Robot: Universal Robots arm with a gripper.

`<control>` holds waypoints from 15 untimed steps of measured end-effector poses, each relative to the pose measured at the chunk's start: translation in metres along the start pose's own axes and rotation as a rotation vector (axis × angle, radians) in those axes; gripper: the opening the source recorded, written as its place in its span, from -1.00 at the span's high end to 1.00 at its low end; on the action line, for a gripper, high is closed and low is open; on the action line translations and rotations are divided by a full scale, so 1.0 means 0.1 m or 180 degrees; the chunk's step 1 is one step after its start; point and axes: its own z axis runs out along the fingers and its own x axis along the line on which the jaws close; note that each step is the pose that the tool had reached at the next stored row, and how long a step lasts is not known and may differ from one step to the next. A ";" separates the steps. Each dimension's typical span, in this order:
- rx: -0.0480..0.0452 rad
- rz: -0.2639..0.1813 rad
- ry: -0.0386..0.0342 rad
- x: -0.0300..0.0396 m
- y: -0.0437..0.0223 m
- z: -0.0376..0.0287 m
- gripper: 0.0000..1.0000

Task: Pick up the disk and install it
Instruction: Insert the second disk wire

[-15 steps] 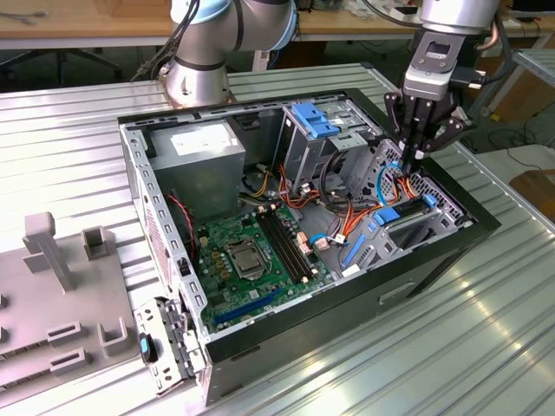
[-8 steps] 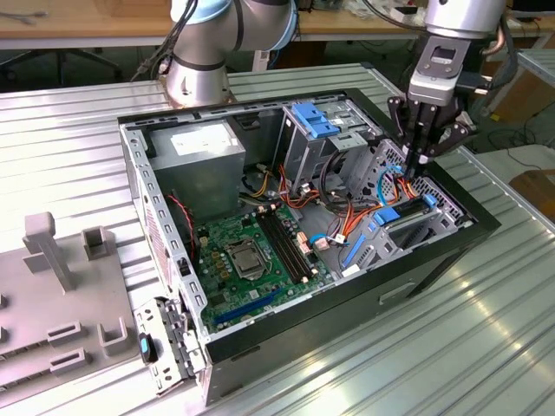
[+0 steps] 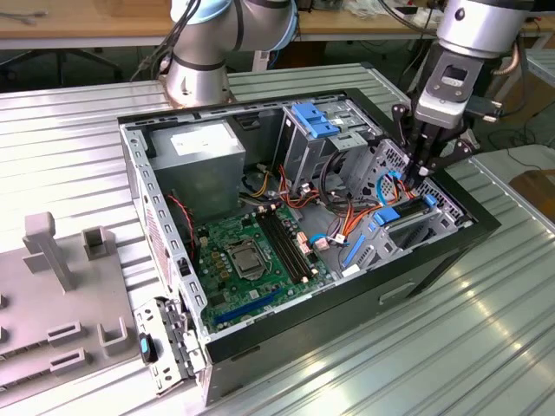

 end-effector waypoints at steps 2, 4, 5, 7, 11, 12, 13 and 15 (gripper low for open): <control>0.0000 -0.0001 0.0045 -0.093 -0.013 0.036 0.66; 0.0000 -0.0002 0.0126 -0.146 -0.028 0.056 0.66; 0.0000 -0.0002 0.0173 -0.160 -0.036 0.059 0.66; -0.0003 -0.0004 0.0336 -0.188 -0.056 0.066 0.66; -0.0114 0.0007 0.0380 -0.206 -0.072 0.069 0.66; -0.0132 0.0008 0.0388 -0.216 -0.095 0.073 0.66; -0.0132 0.0007 0.0390 -0.237 -0.113 0.083 0.66; -0.0132 0.0007 0.0397 -0.279 -0.118 0.113 0.66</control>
